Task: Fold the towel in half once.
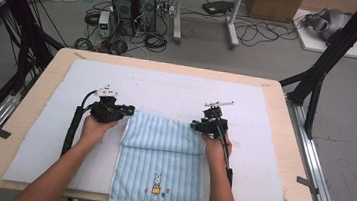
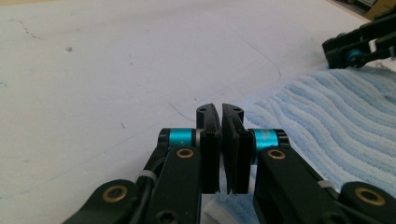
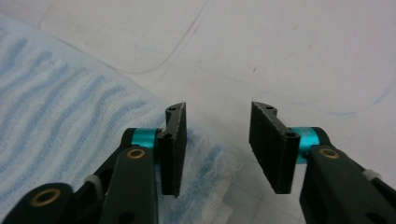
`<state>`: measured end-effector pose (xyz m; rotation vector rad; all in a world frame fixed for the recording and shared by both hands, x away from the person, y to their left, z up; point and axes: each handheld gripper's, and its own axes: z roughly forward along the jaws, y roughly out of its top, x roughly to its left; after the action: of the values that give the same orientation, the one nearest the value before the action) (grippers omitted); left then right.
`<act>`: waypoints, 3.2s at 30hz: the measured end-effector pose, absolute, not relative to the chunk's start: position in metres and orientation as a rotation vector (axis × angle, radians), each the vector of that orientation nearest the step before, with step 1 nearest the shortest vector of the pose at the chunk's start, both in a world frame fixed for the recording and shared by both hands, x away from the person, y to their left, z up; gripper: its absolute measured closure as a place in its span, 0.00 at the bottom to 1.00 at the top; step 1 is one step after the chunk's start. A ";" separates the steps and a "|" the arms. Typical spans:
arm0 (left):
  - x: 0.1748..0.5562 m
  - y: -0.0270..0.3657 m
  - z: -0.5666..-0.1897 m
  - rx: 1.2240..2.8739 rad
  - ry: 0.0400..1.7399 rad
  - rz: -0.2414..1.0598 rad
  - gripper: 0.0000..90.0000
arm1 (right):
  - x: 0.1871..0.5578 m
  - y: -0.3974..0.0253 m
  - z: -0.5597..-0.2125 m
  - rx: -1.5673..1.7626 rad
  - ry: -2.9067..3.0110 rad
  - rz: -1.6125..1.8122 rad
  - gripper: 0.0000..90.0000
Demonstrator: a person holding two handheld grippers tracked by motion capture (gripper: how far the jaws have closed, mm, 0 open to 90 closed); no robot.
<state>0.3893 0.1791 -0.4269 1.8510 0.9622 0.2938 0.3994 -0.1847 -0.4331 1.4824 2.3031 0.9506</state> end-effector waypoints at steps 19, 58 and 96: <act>0.362 0.193 -0.394 1.741 0.881 0.189 0.95 | 0.354 -0.192 -0.387 1.217 2.187 1.215 0.92; 0.268 0.204 -0.435 1.832 0.830 0.015 0.68 | 0.221 -0.217 -0.431 1.175 2.259 1.332 0.79; 0.337 0.191 -0.446 1.841 1.002 0.178 0.95 | 0.315 -0.209 -0.438 1.333 2.200 1.139 0.98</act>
<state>0.3369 0.1912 -0.4458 1.8406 1.0015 0.1777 0.3154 -0.2085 -0.4378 1.3326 2.2004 1.1386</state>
